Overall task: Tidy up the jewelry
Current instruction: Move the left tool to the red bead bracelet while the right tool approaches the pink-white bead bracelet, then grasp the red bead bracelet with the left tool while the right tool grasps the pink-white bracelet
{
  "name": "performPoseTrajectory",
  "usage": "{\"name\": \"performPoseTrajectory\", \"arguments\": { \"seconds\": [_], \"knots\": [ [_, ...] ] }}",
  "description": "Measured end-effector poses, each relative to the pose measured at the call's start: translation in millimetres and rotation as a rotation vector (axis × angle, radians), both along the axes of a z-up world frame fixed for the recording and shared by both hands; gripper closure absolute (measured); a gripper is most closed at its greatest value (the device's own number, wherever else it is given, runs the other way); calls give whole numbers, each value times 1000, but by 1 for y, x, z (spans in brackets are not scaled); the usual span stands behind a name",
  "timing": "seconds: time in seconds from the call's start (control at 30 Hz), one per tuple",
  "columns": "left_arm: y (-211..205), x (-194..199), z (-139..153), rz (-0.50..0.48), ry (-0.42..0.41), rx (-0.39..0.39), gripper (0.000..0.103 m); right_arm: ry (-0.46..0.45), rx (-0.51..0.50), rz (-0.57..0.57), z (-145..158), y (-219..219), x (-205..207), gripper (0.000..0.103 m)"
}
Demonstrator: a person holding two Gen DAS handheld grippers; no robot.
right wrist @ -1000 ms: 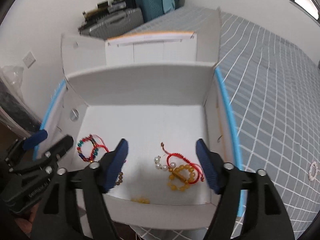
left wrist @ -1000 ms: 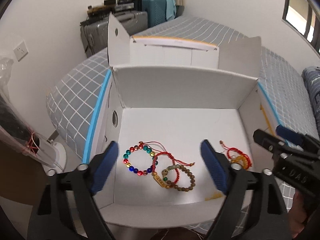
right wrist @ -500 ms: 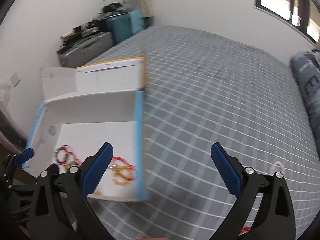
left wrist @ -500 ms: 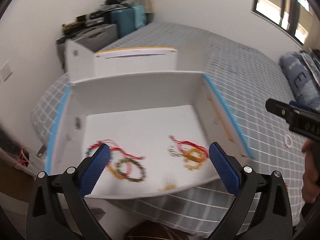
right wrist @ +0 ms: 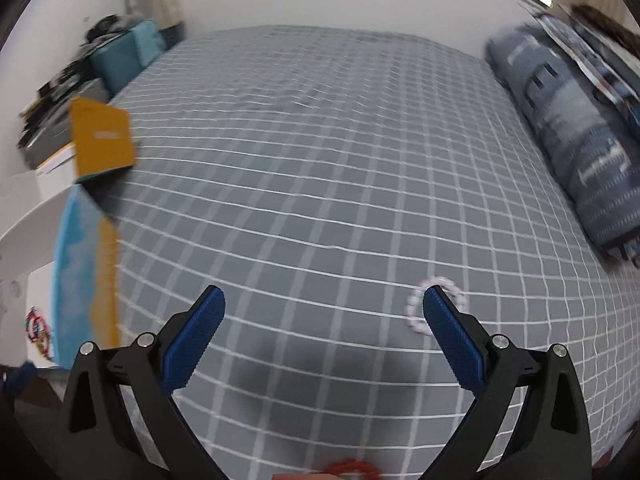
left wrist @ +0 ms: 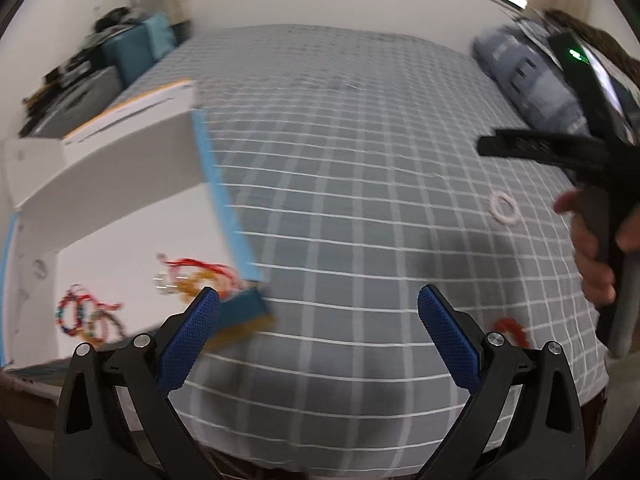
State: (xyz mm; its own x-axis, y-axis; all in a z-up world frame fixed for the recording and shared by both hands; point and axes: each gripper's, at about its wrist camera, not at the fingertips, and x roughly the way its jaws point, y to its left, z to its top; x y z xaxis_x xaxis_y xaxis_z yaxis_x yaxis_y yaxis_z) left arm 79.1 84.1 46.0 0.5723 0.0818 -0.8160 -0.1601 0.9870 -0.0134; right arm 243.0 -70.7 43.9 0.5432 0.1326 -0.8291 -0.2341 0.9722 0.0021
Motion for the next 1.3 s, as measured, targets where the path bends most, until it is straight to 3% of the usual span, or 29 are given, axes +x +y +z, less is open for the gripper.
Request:
{"name": "performPoseTrajectory", "arguments": {
  "seconds": [0.33, 0.7, 1.0, 1.2, 1.3],
  "knots": [
    [-89, 25, -45, -151, 86, -34, 6, 49, 13, -71, -45, -60, 37, 8],
    [-123, 31, -88, -189, 150, -48, 6, 102, -10, -120, -81, -100, 54, 8],
    [-148, 29, -132, -194, 196, -16, 6, 183, 19, -180, -117, -121, 68, 22],
    [-152, 30, -139, -187, 174, 22, 7, 205, 12, -187, -130, -125, 71, 30],
    [-153, 31, -138, -194, 173, 23, 14, 205, -20, -183, -131, -122, 70, 36]
  ]
}}
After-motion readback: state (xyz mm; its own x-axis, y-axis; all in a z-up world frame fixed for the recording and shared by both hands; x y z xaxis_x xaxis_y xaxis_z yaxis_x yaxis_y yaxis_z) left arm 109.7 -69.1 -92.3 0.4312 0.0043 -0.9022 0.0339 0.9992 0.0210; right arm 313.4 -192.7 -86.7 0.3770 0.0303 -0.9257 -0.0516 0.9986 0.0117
